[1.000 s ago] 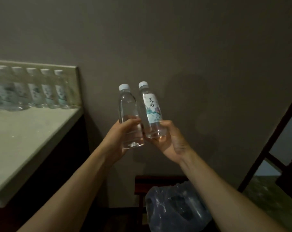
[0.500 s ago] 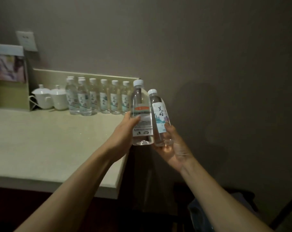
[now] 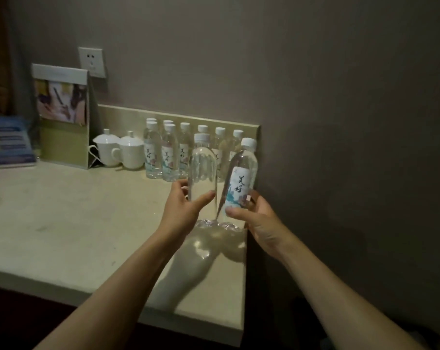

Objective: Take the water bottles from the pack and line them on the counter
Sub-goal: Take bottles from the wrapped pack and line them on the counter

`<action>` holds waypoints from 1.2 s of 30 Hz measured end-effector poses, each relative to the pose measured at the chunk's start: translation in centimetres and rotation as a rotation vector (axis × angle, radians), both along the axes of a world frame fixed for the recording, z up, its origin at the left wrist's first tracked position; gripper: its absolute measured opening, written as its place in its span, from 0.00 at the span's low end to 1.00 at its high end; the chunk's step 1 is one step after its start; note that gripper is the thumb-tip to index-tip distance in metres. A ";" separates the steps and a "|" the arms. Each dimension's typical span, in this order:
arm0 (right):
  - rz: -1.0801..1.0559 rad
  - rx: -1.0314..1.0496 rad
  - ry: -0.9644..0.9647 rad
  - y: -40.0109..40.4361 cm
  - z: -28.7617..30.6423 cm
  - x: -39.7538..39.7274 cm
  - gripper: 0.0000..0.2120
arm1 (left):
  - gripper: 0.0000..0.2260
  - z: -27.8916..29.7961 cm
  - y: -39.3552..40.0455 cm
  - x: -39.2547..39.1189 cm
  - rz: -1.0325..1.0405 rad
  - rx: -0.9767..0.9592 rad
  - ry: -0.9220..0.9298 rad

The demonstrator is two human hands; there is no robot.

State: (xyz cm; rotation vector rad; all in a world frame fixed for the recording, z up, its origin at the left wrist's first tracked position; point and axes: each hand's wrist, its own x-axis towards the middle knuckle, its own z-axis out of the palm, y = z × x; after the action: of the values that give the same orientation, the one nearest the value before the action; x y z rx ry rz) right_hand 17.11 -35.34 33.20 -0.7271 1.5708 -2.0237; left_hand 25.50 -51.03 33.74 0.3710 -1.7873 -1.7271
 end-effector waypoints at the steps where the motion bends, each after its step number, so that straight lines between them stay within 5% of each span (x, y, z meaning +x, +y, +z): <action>1: -0.009 0.047 0.051 -0.9 -0.3 -0.7 0.31 | 0.22 -0.2 -0.6 -0.7 0.032 -0.028 -0.015; 7: -0.018 0.137 0.145 -5.2 -1.9 -5.5 0.34 | 0.27 -0.9 -3.9 -4.7 0.279 -0.259 -0.076; 11: -0.038 0.157 0.204 -7.1 -2.6 -7.9 0.33 | 0.22 -1.7 -5.6 -6.9 0.366 -0.442 -0.091; 15: -0.091 0.302 0.357 -8.6 -3.0 -8.7 0.37 | 0.23 -2.6 -7.2 -8.9 0.384 -0.471 -0.091; 20: -0.120 0.380 0.396 -10.6 -3.0 -9.9 0.37 | 0.21 -3.1 -9.5 -10.9 0.275 -0.356 -0.041; 27: -0.172 0.395 0.352 -13.9 -2.5 -9.7 0.37 | 0.34 -3.2 -11.1 -11.6 0.193 -0.340 -0.014; 36: -0.464 0.517 0.370 -15.9 -2.7 -8.0 0.30 | 0.23 -3.7 -16.6 -10.0 -0.139 -0.601 -0.076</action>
State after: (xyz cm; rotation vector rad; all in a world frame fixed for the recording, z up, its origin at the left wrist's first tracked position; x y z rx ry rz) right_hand 9.14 -51.20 30.47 -0.5876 2.5445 -1.6895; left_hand 15.51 -67.67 30.04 0.0556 -2.3187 -1.1831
